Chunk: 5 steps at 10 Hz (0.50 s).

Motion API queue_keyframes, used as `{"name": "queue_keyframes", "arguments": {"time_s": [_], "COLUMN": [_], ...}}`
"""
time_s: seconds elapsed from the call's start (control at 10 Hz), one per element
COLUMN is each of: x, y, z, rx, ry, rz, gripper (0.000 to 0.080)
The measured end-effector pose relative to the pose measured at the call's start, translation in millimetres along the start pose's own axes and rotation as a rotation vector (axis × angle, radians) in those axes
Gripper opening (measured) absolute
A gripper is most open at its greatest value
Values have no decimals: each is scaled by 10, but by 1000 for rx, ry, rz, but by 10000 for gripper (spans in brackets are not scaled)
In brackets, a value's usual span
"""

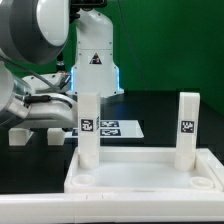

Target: Assemble desk

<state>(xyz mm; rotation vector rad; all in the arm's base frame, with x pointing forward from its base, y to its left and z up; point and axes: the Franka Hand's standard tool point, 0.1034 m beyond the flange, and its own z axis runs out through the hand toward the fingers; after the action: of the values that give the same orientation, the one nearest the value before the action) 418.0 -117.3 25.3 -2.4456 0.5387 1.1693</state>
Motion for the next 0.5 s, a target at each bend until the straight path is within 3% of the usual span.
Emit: {"name": "queue_keyframes", "arguments": {"time_s": [0.5], "x": [28], "y": [-22], "z": [149], "rx": [-6], "ry": [-31], "rz": [-3], "gripper": [649]}}
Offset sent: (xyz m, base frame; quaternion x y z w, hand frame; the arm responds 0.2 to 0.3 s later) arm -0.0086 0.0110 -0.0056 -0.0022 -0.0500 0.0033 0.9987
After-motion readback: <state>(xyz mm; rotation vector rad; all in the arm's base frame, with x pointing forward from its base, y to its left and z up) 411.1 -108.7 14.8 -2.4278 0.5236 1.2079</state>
